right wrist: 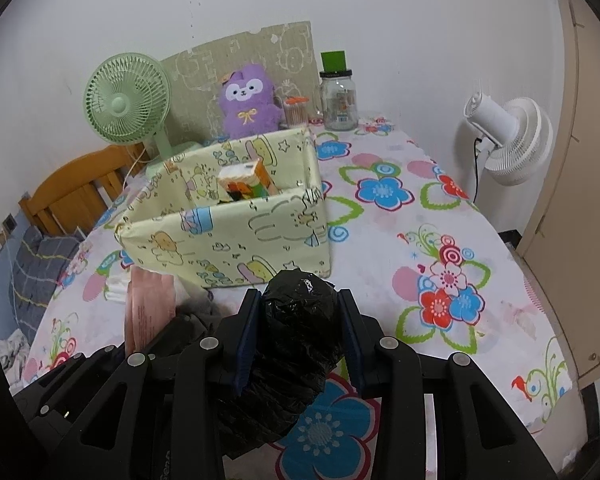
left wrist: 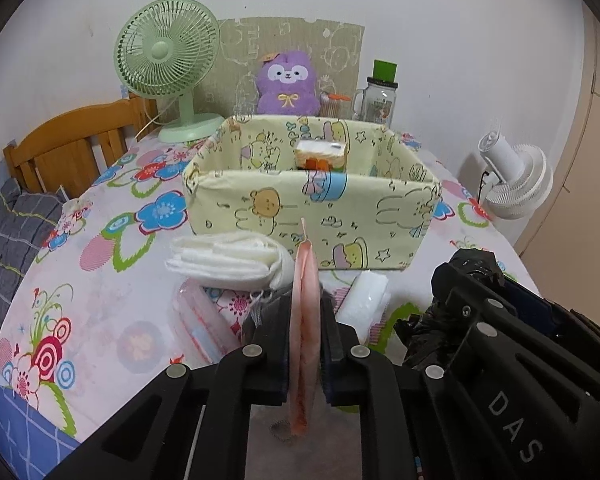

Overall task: Organize soft objects
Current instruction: 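Lift and carry the pink packet and black bundle toward the basket, then open the left tool dropping the pink packet while the right releases the black bundle into the basket, then withdraw both open tools from the basket toward the remaining items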

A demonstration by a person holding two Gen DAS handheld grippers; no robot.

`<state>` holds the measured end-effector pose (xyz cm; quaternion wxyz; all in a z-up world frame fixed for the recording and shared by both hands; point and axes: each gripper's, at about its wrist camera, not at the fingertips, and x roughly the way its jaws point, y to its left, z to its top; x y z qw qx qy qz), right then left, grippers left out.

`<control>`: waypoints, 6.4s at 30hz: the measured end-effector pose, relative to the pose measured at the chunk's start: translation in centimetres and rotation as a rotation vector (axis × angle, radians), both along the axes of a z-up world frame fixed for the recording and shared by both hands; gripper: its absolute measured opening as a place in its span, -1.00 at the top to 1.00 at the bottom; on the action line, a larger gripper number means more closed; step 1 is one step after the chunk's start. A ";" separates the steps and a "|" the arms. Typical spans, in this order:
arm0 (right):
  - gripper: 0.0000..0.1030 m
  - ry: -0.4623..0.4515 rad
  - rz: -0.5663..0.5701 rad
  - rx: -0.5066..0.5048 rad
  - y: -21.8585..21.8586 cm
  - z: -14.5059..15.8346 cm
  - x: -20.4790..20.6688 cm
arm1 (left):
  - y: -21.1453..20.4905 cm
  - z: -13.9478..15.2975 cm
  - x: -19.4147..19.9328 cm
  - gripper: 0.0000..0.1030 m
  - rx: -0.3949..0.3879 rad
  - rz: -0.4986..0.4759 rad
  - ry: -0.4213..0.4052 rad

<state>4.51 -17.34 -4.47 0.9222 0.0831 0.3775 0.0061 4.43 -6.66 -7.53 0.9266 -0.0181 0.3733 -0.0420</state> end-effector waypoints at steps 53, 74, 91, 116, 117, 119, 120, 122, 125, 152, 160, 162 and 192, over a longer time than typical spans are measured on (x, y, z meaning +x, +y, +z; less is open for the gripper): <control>0.19 -0.110 0.019 -0.019 1.3 7.2 4.3 | 1.1 7.6 4.3 0.84 0.017 -0.052 -0.096; 0.19 -0.120 0.051 -0.016 3.0 7.6 8.5 | 2.7 8.0 7.8 0.84 0.027 -0.026 -0.114; 0.19 -0.136 0.099 -0.005 3.6 7.4 11.7 | 3.3 7.6 11.4 0.83 0.001 -0.037 -0.086; 0.19 -0.102 0.182 0.007 4.9 4.7 16.4 | 4.8 4.3 15.4 -0.07 0.046 0.020 0.000; 0.19 -0.098 0.188 0.012 5.0 4.6 16.6 | 5.0 4.3 15.4 -0.08 0.045 0.024 0.001; 0.19 -0.089 0.194 0.014 5.2 4.4 16.8 | 5.1 4.2 15.5 -0.12 0.045 0.023 0.004; 0.19 -0.087 0.196 0.014 5.3 4.3 16.9 | 5.1 4.1 15.5 -0.16 0.047 0.023 0.004; 0.18 -0.085 0.202 0.012 5.6 4.1 17.1 | 5.2 4.1 15.5 -0.22 0.052 0.019 0.004; 0.11 -0.075 0.218 0.024 5.8 3.9 17.2 | 5.3 4.0 15.4 -0.34 0.052 0.013 0.003; -0.63 -0.105 0.180 -0.027 5.7 5.8 13.1 | 5.0 6.6 11.1 -0.65 0.038 -0.013 -0.099; -0.69 -0.132 0.169 -0.040 5.5 7.0 10.7 | 4.8 7.6 8.8 -0.72 0.038 -0.021 -0.136; -0.70 -0.135 0.163 -0.044 5.5 7.2 10.2 | 4.7 7.8 8.3 -0.74 0.041 -0.021 -0.143; -0.82 -0.200 0.105 -0.081 4.6 9.4 1.7 | 3.4 9.6 0.3 -0.96 0.048 -0.053 -0.235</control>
